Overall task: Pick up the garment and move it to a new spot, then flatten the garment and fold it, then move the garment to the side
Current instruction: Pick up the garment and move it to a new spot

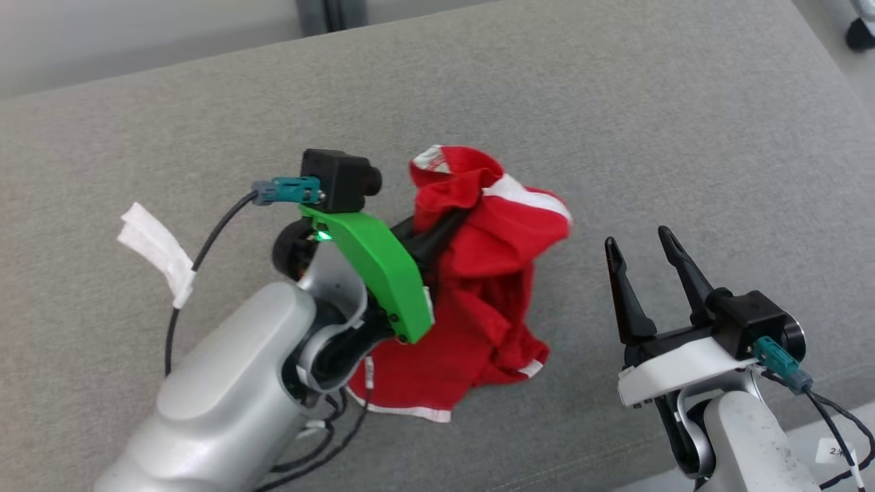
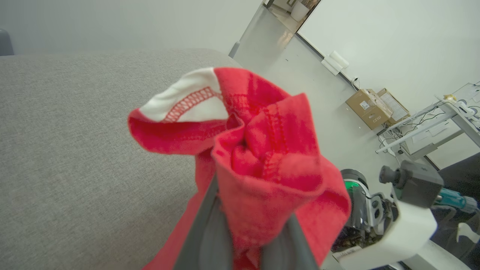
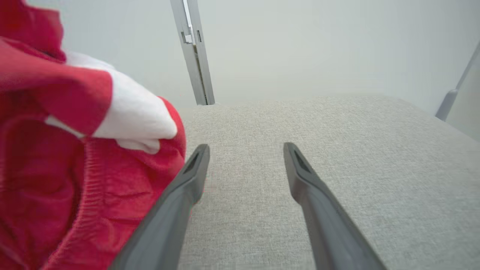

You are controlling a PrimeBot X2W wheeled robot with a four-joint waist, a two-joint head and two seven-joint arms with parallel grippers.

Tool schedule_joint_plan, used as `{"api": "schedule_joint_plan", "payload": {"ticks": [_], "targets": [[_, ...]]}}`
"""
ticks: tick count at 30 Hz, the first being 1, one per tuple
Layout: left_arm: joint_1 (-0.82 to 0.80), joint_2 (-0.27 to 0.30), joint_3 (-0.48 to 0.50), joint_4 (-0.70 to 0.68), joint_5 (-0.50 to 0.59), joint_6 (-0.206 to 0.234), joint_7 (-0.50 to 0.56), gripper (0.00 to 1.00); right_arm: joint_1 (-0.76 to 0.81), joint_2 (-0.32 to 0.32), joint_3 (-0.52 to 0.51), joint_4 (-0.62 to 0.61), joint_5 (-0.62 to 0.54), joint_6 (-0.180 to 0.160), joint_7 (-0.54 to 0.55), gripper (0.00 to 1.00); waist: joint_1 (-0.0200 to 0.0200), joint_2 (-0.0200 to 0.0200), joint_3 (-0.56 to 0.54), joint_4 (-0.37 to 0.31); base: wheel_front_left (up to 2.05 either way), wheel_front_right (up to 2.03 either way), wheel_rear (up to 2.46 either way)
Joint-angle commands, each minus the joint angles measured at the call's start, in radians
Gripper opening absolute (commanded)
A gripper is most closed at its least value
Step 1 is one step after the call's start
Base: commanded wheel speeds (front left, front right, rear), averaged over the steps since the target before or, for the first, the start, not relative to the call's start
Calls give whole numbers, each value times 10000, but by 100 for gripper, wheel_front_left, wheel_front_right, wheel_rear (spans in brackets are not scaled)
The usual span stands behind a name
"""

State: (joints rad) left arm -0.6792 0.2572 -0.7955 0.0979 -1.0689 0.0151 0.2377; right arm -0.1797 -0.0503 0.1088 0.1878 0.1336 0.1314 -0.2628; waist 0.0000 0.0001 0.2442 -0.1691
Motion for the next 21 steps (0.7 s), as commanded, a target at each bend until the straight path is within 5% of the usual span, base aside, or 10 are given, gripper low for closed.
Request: {"api": "schedule_joint_plan", "payload": {"ticks": [1,9,11,12,21], "targets": [[-331,242,113,415,213,-86,-46,0,-83,0,30,-54,110,-13,-32,100,0,-1,831,-1224,0,0,0],[-1923,359,205,3564,1581,-928,-1685,0,-66,2,179,-144,392,-13,-31,100,0,-1,1282,-1941,0,0,0],[-2152,281,57,4360,2156,-943,-2418,40,-41,2,207,-136,410,-13,-31,100,0,-1,1289,-1977,0,0,0],[-2256,280,-16,4777,2482,-873,-2855,100,-29,2,232,-111,412,-13,-31,100,0,-1,1265,-1996,0,0,0],[-1767,-85,-440,7179,3809,-351,-4894,100,322,-5,-11,-22,-4,-13,-31,100,0,-1,382,-1475,0,0,0]]}}
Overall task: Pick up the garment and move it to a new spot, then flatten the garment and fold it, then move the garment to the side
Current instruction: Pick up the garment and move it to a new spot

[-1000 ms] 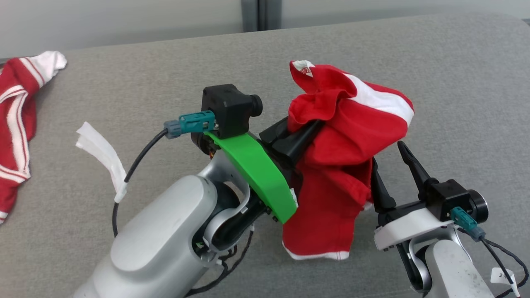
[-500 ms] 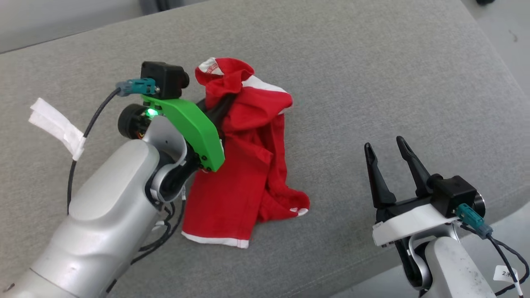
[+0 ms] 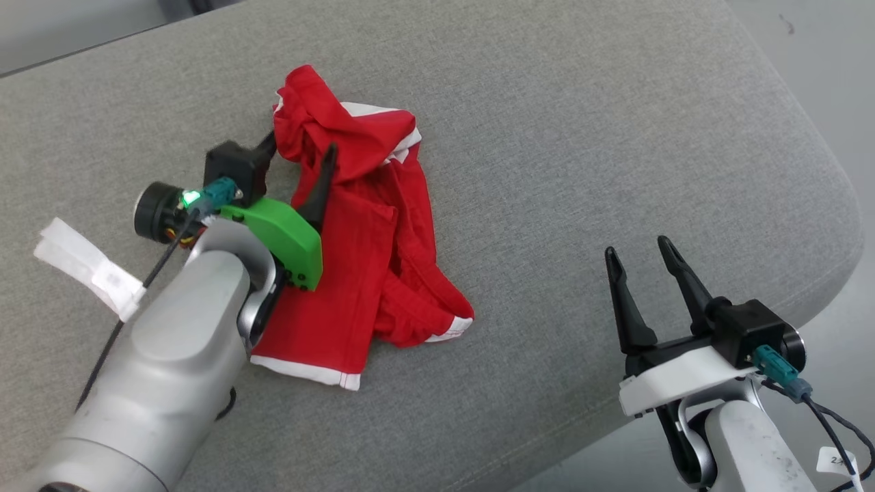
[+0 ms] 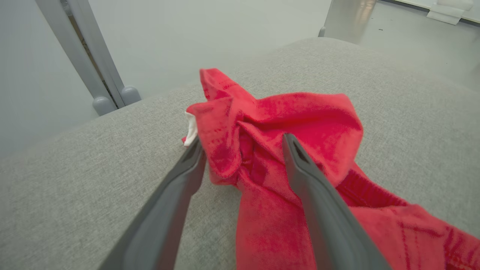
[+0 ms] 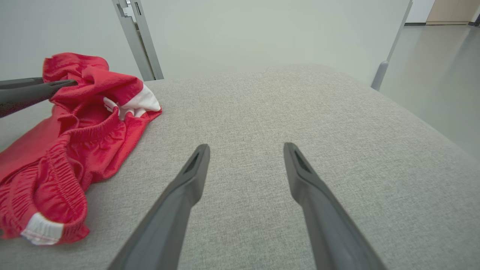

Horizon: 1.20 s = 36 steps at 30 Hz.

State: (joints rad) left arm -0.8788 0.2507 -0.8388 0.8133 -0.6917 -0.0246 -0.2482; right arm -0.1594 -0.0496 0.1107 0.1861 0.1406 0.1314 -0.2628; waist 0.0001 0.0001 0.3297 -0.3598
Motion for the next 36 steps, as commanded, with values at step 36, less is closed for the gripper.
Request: {"api": "schedule_joint_plan", "payload": {"ticks": [36], "targets": [[10650,-1713,7956,-7060,4581,-401,-162,100,1942,-18,-1716,-383,-1630,-14,-31,100,-1,-1,-3268,4224,0,0,0]]}}
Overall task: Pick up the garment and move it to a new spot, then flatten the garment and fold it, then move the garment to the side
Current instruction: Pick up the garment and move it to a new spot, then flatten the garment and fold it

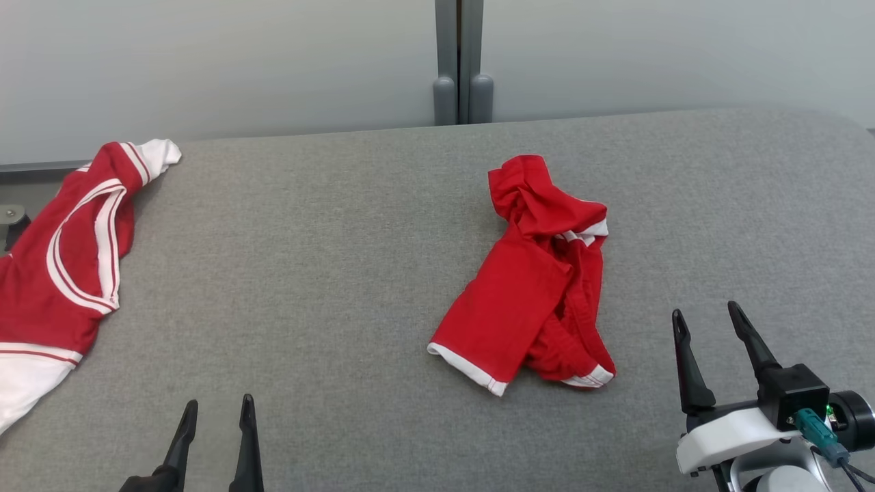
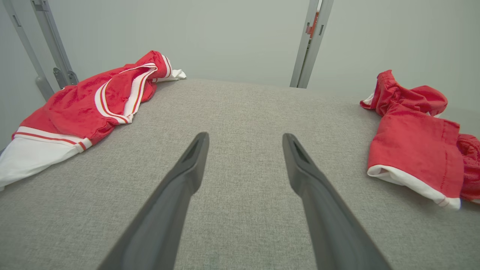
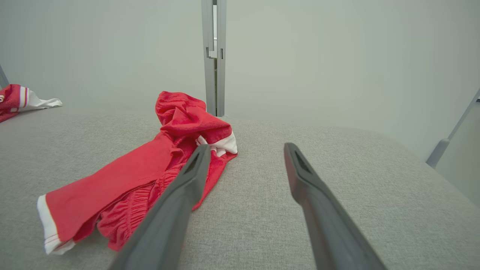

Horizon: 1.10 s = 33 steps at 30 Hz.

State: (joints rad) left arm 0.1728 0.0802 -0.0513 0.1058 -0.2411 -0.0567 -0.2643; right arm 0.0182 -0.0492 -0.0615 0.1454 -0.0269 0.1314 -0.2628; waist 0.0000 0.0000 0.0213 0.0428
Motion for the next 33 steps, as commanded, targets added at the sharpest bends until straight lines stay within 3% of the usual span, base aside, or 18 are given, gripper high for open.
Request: {"api": "schedule_joint_plan", "payload": {"ticks": [1,9,21,28,33], "targets": [[182,-48,173,40,123,-191,-1,100,199,-23,14,50,71,-14,-31,100,0,0,-191,214,0,0,0],[260,-247,829,209,314,-637,-1,100,380,-23,110,204,210,-14,-31,100,0,0,-231,259,0,0,0],[1,-298,976,324,512,-749,-1,100,234,-23,223,284,217,-14,-31,100,0,0,-197,113,0,0,0],[-1055,-140,-262,41,532,-749,-3,100,-45,-24,197,238,149,-14,-30,100,0,0,40,-258,0,0,0],[-2367,91,-1998,-50,470,-750,-1,100,-233,-21,95,145,135,-14,-31,100,0,0,385,-887,0,0,0]]}}
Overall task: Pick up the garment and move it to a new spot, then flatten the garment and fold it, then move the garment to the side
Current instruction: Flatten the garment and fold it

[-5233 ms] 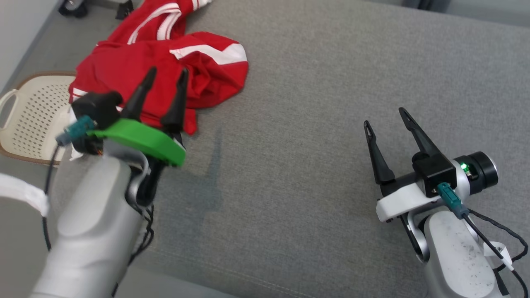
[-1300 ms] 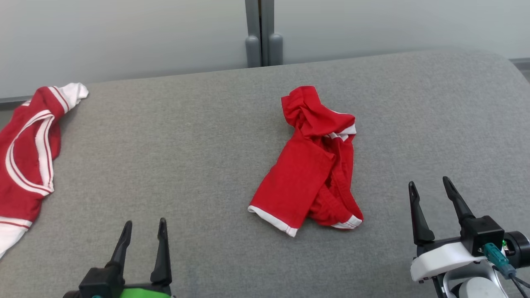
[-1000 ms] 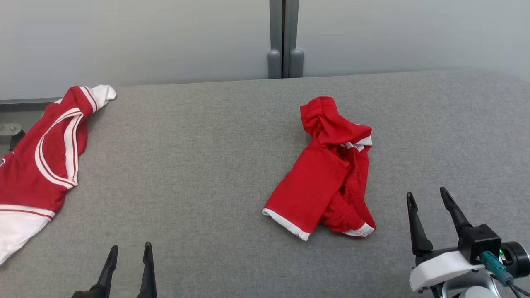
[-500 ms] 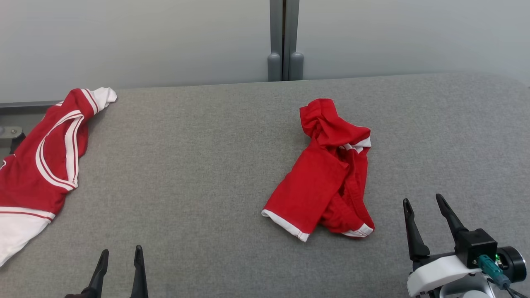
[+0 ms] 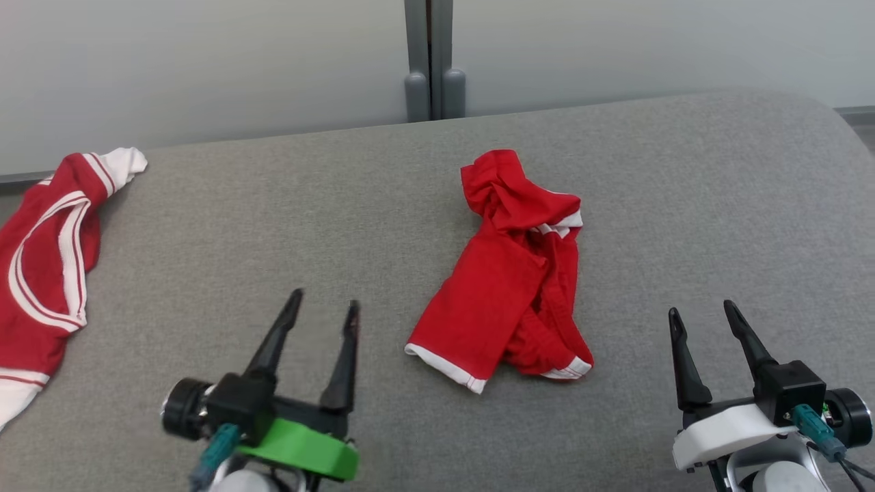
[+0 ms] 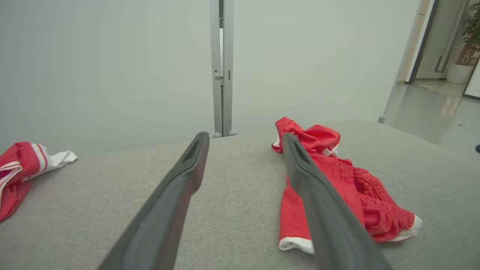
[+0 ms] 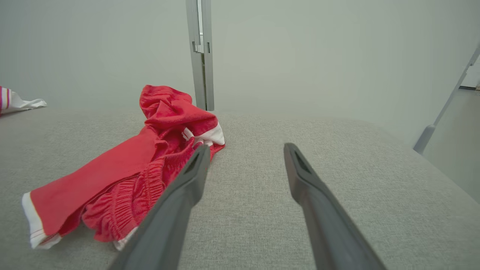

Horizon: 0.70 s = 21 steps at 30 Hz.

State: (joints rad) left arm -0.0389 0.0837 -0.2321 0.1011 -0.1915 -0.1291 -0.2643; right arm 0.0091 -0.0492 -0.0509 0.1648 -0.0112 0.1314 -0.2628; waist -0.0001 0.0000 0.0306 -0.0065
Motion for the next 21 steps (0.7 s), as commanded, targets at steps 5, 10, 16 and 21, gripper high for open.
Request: {"api": "schedule_joint_plan", "payload": {"ticks": [5,10,16,21], "targets": [[-1869,415,-2667,645,-344,-26,13,100,-410,-20,33,-116,135,-14,-31,100,1,0,823,-1257,0,0,0],[-3559,700,-4817,1807,-852,-24,631,100,-650,-18,127,-141,445,-14,-30,100,1,0,1295,-2348,0,0,0],[-4834,1056,-6586,2910,-1506,-7,1593,100,-678,-11,17,-161,759,-14,-31,100,1,0,1585,-3390,0,0,0],[-5220,1121,-7121,3742,-1576,-8,2172,100,-641,-14,-29,-167,1023,-14,-31,100,1,0,1677,-3863,0,0,0]]}}
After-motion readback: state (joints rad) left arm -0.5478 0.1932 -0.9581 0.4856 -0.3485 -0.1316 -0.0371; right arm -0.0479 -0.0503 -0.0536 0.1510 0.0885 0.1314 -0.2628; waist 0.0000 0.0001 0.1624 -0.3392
